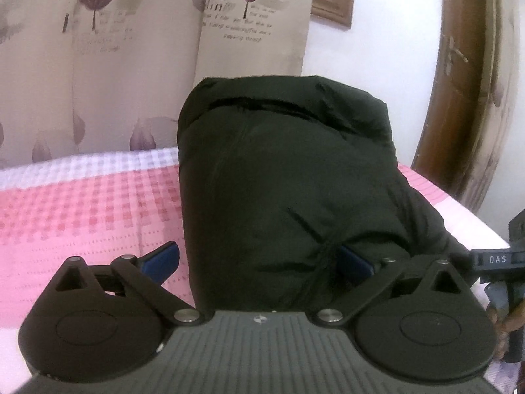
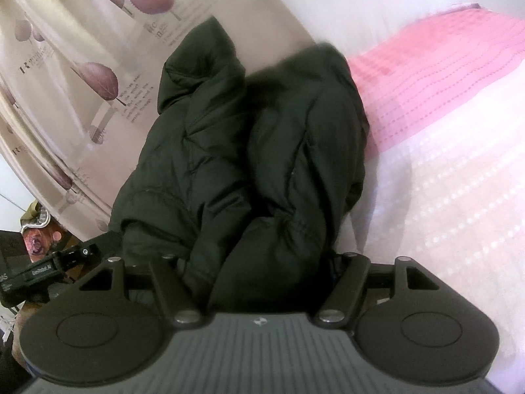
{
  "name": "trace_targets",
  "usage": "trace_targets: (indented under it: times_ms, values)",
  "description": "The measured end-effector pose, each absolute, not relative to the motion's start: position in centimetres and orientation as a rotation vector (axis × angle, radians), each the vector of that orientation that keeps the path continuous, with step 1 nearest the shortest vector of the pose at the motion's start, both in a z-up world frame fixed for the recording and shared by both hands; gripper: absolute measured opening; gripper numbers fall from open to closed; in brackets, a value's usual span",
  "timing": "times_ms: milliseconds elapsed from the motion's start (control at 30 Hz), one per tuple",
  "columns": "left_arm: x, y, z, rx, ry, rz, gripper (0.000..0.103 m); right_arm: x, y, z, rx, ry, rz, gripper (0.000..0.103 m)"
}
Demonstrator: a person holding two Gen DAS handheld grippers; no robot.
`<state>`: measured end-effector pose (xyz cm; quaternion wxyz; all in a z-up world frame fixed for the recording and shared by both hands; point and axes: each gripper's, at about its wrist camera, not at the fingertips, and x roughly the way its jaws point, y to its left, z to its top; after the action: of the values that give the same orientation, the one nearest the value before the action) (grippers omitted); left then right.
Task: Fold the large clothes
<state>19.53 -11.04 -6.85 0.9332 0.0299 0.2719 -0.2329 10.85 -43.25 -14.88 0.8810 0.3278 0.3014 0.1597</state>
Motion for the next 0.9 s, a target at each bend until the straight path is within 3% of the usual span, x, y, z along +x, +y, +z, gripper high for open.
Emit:
trace_targets:
  times_ms: [600,900]
  values:
    - [19.8,-15.1,-7.0,0.163,0.494,-0.491,0.103,10.7,-43.4,-15.1,0.699,0.622,0.331,0.068]
    - [20.6,-13.3,-6.7,0.120,0.489,-0.453,0.103,10.7,-43.4,-15.1,0.699,0.620,0.330,0.068]
